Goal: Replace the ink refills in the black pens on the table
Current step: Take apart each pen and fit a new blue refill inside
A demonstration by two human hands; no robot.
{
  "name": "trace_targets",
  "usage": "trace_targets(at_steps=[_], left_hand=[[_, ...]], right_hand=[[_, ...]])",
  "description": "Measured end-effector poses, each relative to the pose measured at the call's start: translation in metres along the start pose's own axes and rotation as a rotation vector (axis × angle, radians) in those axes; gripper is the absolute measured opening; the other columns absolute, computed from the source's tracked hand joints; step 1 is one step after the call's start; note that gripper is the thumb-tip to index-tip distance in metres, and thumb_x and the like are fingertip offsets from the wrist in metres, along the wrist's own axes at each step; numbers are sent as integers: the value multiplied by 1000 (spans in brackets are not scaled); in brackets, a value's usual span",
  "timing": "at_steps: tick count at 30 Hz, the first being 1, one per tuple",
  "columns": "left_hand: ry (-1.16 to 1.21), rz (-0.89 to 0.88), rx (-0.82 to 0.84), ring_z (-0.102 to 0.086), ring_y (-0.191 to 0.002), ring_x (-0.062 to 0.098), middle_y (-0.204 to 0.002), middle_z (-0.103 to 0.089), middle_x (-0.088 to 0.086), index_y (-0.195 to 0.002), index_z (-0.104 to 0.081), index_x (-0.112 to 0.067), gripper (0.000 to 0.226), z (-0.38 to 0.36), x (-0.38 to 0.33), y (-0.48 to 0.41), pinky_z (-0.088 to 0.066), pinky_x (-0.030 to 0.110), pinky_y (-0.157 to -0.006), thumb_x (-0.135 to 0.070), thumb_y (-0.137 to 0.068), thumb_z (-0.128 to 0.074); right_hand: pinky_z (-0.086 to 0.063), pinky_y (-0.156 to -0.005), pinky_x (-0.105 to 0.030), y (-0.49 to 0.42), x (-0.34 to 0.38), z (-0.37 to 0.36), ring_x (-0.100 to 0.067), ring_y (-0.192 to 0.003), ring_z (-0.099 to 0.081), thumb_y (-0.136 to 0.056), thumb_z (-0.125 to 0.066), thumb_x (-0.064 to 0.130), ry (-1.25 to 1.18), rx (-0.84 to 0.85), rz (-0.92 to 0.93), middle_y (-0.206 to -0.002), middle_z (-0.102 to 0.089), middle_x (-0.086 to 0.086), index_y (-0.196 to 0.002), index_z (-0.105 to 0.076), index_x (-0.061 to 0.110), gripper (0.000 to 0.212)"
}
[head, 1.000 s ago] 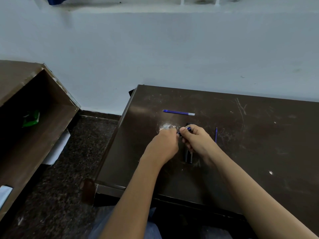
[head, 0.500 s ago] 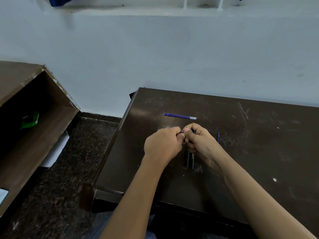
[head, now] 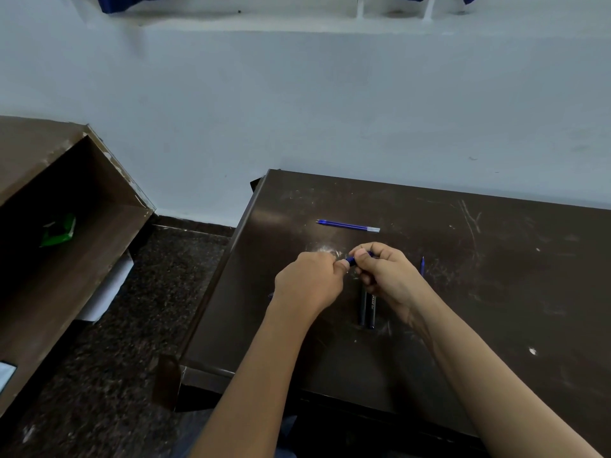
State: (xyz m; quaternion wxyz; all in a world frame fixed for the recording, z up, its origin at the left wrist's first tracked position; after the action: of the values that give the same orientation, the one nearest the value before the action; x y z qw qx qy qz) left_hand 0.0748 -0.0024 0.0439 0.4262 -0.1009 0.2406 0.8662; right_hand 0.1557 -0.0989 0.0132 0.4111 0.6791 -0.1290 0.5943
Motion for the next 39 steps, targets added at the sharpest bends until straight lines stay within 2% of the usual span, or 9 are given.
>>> trace_targets(at_steps=[4,11,16,20,22,25,29,36,39], left_hand=[[19,12,8,-54,-69,14,-93,-64,6,-91,-60,-14,38,2,2,1,-38,27,-60,-41,-99,-35],[-104,45,-35,-45,-60,10,-85,-56,3,-98,-60,-13,44,2,4,1,-31,24,-50,-46,-98,-31],[-119,116,-138,-42,-54,9,-71,-51,-1,-80,-52,-16,38,12,16,0,-29,24,-47,-42,-98,-31],[26,146,-253,-42,-53,7,-67,-46,-4,-83,-54,-14,30,17,21,1,-25,21,-46,-31,-99,-34],[65,131,-295,-39,-52,6,-71,-47,-6,-96,-58,-11,26,18,19,0,-25,18,-46,-24,-98,-36],[87,82,-371,-35,-50,6,-71,-43,-7,-104,-58,-9,26,22,16,2,-22,15,-45,-23,-98,-37],[116,37,-360,-37,-51,6,-71,-44,-9,-107,-56,-12,27,20,16,4,-21,16,-46,-29,-99,-37],[127,59,-353,-39,-51,6,-63,-39,-8,-83,-48,-13,26,17,15,0,-22,17,-45,-24,-100,-32],[123,33,-340,-38,-51,5,-63,-38,-11,-95,-57,-12,26,17,15,0,-21,14,-46,-25,-99,-34]], right_hand=[[-36,-51,-21,-2,-2,-1,-7,-54,-42,-97,-48,16,-25,-3,-15,-66,-53,1,-100,-64,10,17],[-33,-50,-23,-7,-11,-6,-8,-53,-40,-97,-47,14,-87,-19,-37,-65,-51,0,-91,-62,12,16],[-34,-50,-22,-11,-15,7,-9,-54,-41,-97,-45,10,-128,-140,-40,-67,-51,-1,-84,-58,15,19],[-42,-63,-19,-7,-10,10,-5,-69,-54,-89,-59,19,373,-205,134,-82,-60,10,-92,-60,23,5],[-46,-73,-19,-2,-9,-2,-5,-81,-57,-86,-63,16,632,-150,250,-91,-60,12,-98,-59,21,14],[-51,-85,-34,5,-17,-23,-17,-93,-57,-85,-62,17,852,-22,306,-100,-58,-2,-102,-54,19,19],[-49,-84,-35,9,-26,-37,-20,-97,-51,-89,-58,24,1029,21,376,-101,-57,-4,-102,-53,19,15],[-43,-90,-31,6,-36,-40,-18,-106,-44,-93,-52,32,1218,-6,430,-109,-60,2,-107,-56,20,19],[-43,-89,-30,3,-38,-37,-18,-104,-45,-92,-55,32,1186,-6,382,-108,-61,1,-105,-57,19,19]])
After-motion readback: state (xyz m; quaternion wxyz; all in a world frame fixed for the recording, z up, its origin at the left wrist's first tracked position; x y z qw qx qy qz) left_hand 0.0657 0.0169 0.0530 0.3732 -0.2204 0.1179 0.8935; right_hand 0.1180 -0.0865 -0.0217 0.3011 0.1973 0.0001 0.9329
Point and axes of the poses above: each hand's wrist, its own y-axis away from the middle knuckle, its own z-axis out of the back of the hand, x = y × z, the point moved 4 cm from there along -y, towards the middle knuckle
